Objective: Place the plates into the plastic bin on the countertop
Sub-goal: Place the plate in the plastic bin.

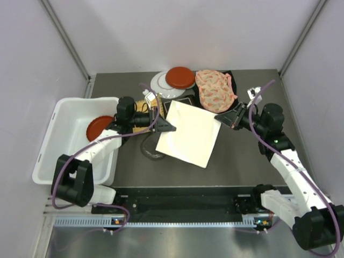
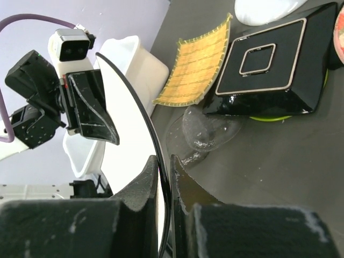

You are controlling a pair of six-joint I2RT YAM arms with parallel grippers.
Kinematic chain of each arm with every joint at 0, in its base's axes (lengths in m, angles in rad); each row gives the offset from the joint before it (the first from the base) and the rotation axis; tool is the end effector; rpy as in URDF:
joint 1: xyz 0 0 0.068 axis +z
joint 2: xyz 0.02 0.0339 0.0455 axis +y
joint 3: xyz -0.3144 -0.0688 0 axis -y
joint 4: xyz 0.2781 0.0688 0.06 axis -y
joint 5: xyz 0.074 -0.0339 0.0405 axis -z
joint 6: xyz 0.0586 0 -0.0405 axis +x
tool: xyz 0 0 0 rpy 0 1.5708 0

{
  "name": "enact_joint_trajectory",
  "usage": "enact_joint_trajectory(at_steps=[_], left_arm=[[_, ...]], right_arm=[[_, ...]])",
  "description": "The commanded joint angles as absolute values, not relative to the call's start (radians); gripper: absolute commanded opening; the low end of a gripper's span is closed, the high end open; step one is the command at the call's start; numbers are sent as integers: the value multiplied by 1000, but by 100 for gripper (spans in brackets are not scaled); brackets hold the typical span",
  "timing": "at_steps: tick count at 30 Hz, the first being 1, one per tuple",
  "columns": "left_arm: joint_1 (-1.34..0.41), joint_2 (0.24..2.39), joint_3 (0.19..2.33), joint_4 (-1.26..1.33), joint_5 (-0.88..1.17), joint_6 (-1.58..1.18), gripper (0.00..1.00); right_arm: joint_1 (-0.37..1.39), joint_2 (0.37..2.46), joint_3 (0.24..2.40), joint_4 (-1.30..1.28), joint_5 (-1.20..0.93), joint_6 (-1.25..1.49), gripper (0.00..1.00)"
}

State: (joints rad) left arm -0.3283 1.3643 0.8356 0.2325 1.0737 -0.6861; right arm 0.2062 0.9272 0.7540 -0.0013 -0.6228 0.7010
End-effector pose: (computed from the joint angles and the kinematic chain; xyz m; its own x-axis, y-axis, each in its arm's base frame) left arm 0.2896 -0.1530 0.3030 -0.8153 -0.0414 -0.5775 0.5597 0.1992 -0.8044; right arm 0.2234 0.0816 0.3551 -0.5998 0.4098 -0.6873 -0.4472 0.5406 0.7126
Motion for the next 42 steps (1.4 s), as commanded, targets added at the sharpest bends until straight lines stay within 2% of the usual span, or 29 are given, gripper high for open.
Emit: enact_joint_trajectory(at_steps=[1,3,4,6,7,9,10,11,14,22,26,32,39,42], left_arm=[[-368,1359,841,293,1056,-637,0],[-367,1341,844,253,1023,-603,0],[-367,1335,850,235,994,-588,0],[-365,1313,853,210,968,-552,0],[-364,1307,850,200,957,-548,0],[-351,1287,845,199,934,-540,0],[-347,1282,842,199,928,-538,0],[-341,1279,842,196,924,-537,0],[-322,1281,844,193,927,-535,0],[-236,1247,844,209,924,-558,0],[-116,1209,860,227,884,-578,0],[112,1226,1038,-61,724,-541,0],[343,1167,893,257,686,-817,0],[431,1199,900,374,727,-960,0]], right_arm=[[233,927,831,14,-560,692,4],[233,928,838,3,-537,675,16],[232,928,841,-38,-528,658,32],[232,925,844,-60,-506,644,50],[233,925,847,-77,-500,629,67],[232,927,848,-93,-488,618,76],[233,925,854,-104,-482,606,87],[232,925,857,-123,-476,601,90],[233,920,870,-164,-445,583,93],[233,900,874,-222,-364,566,95],[232,900,884,-255,-318,558,95],[232,914,939,-307,-293,529,95],[233,904,905,-287,-272,537,95],[232,904,879,-249,-268,563,95]])
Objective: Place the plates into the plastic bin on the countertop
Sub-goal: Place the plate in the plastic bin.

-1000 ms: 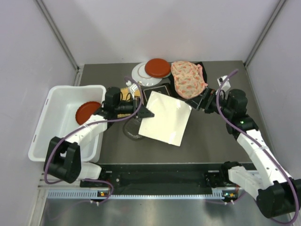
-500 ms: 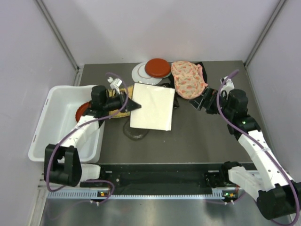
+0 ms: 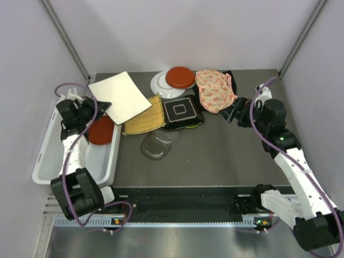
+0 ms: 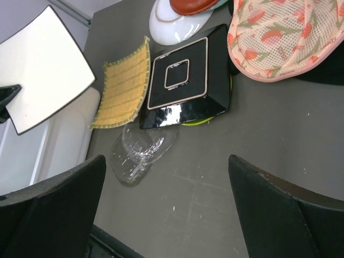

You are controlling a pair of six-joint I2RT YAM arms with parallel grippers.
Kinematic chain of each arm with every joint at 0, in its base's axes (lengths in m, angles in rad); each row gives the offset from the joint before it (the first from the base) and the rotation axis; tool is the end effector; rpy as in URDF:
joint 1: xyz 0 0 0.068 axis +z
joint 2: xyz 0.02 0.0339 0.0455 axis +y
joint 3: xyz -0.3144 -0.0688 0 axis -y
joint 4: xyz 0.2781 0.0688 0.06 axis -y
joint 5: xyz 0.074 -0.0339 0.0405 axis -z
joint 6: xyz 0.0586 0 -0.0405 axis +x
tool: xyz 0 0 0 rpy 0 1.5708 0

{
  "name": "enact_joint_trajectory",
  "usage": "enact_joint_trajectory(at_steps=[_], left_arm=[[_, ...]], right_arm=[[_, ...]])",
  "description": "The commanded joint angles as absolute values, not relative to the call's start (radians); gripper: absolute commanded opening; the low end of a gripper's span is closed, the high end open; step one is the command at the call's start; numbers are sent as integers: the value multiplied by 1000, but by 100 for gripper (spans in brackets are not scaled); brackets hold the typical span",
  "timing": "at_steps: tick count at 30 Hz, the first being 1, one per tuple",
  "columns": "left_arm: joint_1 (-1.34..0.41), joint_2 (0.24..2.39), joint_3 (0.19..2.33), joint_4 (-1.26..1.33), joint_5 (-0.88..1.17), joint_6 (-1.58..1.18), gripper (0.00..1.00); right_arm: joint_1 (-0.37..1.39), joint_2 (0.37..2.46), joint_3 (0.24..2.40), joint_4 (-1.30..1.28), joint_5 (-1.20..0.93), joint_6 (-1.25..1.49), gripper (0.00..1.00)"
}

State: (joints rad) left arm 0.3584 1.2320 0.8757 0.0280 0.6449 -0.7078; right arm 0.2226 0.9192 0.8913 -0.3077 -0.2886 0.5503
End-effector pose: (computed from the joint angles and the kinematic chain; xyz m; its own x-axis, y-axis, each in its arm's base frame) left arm 0.3040 0.0763 0.3303 -0.3936 -0.7023 -0.5932 -0.0044 0.6467 -0.7627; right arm 0.2225 0.0675 0.3728 -0.5215 0.3959 -0.7558 -0.2358 0.7844 0.5737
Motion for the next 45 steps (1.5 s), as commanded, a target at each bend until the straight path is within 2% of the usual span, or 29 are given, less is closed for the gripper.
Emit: enact_joint_trajectory(at_steps=[1,8,12,16,21,26,39,45], left_arm=[[458,1207,907,393,736,-985,0],[544,1178,874,494,667,-1155,0],[594,1088,816,424,569,-1143,0],[658,1032,837,225,517,-1077,0],[704,991,792,204,485,-1118,0],[716,965,735,190,465,-1154,0],[729,900,795,-106,333,-1006,0],[727,916,715,-26,321,-1023,0]], right_arm=[[230,904,871,-238,-267,568,95],[233,930,838,-149,-224,604,95],[233,948,812,-104,-199,630,95],[232,953,762,-58,-198,644,95],[232,956,721,-66,-198,634,95],[233,956,706,-54,-216,632,95],[232,960,693,-72,-206,611,96],[233,960,692,-74,-206,611,96]])
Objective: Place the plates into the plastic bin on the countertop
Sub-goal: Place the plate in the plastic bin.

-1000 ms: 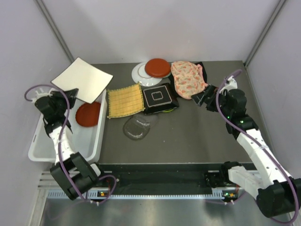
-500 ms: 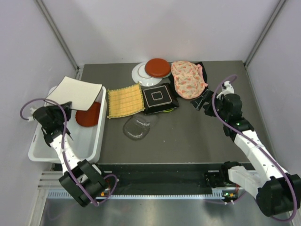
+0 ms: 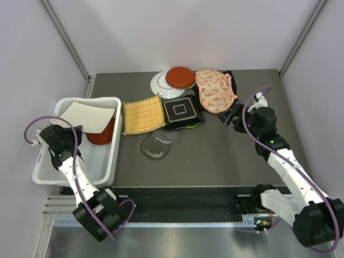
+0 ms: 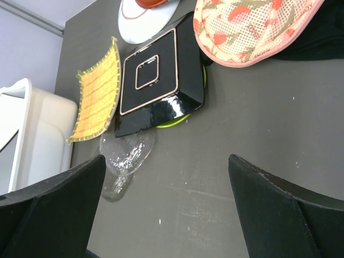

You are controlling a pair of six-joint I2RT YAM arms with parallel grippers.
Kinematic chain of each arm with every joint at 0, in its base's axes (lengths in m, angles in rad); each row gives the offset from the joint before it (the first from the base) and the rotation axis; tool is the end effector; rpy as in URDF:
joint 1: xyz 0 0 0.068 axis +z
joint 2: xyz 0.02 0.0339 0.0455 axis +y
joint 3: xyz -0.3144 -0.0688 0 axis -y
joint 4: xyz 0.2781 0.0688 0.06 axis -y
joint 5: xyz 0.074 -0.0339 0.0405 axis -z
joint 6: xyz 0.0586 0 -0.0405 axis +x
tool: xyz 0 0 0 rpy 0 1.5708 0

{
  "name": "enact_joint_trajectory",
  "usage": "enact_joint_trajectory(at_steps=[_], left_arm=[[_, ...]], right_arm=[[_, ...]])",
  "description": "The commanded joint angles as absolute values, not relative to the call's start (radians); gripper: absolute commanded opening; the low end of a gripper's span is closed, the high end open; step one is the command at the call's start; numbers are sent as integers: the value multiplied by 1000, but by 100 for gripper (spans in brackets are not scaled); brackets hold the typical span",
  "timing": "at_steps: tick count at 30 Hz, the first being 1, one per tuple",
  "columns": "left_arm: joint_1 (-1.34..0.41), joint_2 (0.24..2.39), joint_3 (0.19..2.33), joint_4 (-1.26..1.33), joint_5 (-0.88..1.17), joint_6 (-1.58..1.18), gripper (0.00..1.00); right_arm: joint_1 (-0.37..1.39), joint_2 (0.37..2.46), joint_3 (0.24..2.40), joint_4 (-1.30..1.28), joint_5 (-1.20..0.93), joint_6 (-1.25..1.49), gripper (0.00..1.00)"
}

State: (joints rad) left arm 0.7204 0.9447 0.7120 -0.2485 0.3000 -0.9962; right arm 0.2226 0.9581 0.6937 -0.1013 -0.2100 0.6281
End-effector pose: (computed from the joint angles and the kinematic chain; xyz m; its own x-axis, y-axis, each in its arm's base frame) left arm 0.1884 0.1423 0.3024 0.1747 -0.9137 -0.3670 -0.5275 0.2278 -0.8184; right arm 0.2372 0.0662 0.3090 -0.5207 0.4714 -0.7118 -0.1234 0.7835 0.6091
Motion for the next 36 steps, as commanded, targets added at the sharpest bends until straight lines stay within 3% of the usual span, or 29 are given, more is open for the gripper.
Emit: enact_joint_trajectory(at_steps=[1,25,32,33,36], left_arm=[[727,926,689,-8,322,-1031,0],[727,1144,535,196,227,-928,0],[729,1175,531,169,230,-930,40],[727,1175,534,158,226,-930,49],[727,1180,543,134,219,-925,64]], right_arm=[[233,960,692,-74,-204,611,96],[233,1011,689,-21,-268,609,95],[233,1009,693,-37,-262,600,95],[233,1009,693,-34,-264,600,95],[232,1009,693,-34,-265,601,95]])
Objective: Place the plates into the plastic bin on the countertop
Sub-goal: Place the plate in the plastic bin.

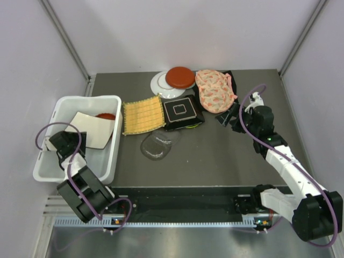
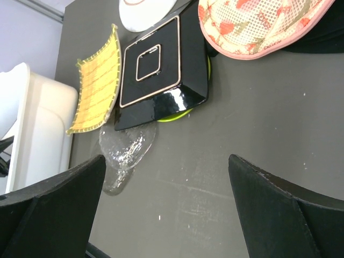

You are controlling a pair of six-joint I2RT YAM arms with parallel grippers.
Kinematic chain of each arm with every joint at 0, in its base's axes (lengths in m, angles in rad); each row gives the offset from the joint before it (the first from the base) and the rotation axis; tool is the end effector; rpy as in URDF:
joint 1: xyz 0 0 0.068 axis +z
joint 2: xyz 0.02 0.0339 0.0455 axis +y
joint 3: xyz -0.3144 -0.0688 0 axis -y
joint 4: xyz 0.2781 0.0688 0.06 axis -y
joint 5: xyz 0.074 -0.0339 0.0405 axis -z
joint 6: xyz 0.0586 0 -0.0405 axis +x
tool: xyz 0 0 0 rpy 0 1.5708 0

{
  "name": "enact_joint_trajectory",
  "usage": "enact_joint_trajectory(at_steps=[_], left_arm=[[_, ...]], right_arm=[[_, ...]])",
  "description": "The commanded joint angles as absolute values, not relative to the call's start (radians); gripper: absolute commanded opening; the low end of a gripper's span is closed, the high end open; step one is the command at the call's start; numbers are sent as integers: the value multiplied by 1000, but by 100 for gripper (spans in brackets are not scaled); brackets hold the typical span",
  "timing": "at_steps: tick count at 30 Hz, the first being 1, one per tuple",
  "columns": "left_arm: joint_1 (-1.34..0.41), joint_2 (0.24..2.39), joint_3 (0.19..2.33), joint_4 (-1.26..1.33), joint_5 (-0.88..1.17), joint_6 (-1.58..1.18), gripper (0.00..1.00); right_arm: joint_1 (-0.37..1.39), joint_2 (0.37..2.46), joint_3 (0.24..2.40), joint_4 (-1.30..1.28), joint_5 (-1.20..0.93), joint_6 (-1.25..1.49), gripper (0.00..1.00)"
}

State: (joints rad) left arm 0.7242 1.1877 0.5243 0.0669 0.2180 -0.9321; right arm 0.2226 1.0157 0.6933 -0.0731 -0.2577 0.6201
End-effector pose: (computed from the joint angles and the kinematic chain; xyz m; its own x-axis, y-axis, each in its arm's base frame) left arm 0.2085 0.1675 0.2074 0.1609 -0.9042 -0.3957 -0.6435 0.2078 -0.7367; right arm 0.2480 0.0714 0.2991 -0.5632 0.4487 -0.6939 -0.1420 0.7747 0.6162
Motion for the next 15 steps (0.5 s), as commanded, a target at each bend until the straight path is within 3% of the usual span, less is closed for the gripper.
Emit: enact_joint_trajectory(at_steps=[1,4,8,15], left_arm=[[727,1180,548,129,212,-925,71],[729,1178,552,98,192,-925,86],[727,1158,564,40,129,-920,98],[727,1082,575,-54,32,-907,99]], right_arm=[[232,1009,693,-34,-265,600,95],[232,1011,692,-34,-265,600,95],[233,1011,693,-37,-265,598,95],[232,1009,696,-41,-268,600,95]])
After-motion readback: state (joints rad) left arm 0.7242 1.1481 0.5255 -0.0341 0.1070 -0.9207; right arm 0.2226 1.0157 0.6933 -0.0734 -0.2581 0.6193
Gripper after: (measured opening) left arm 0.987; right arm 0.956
